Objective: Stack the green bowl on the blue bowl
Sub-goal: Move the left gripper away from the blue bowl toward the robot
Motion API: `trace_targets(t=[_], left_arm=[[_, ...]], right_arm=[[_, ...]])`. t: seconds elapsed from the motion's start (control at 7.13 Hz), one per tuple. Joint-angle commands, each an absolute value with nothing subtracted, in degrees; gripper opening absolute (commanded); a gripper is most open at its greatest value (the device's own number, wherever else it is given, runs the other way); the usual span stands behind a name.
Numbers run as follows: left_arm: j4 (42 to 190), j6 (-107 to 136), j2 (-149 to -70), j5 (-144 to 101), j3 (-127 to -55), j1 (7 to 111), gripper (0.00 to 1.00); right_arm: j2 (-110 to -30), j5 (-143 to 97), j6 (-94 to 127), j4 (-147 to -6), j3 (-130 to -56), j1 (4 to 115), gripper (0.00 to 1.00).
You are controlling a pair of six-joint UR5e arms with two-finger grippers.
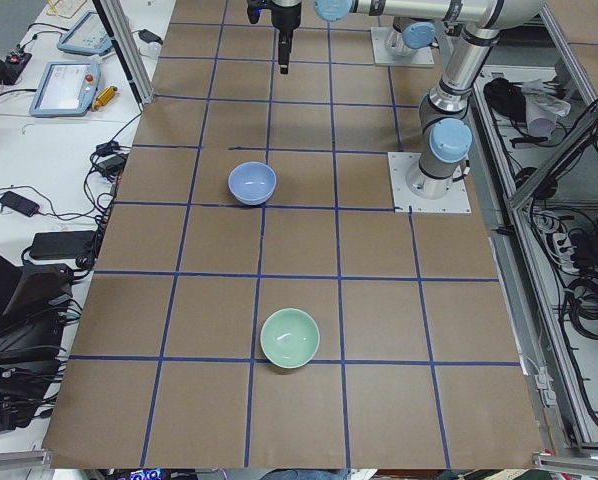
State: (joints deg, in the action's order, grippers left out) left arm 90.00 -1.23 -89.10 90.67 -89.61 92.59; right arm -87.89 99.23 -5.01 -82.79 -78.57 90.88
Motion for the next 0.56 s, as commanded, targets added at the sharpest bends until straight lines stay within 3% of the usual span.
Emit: trace_targets(t=[0.0, 0.42], left_arm=[[89.91, -3.23, -88.60, 90.62, -89.65, 92.55, 1.00], [90.09, -3.34, -88.68, 90.88, -89.39, 92.55, 1.00]], right_arm=[[-87.89, 99.23, -5.01, -82.79, -78.57, 90.88, 1.00], [-87.89, 99.23, -5.01, -82.79, -78.57, 90.88, 1.00]])
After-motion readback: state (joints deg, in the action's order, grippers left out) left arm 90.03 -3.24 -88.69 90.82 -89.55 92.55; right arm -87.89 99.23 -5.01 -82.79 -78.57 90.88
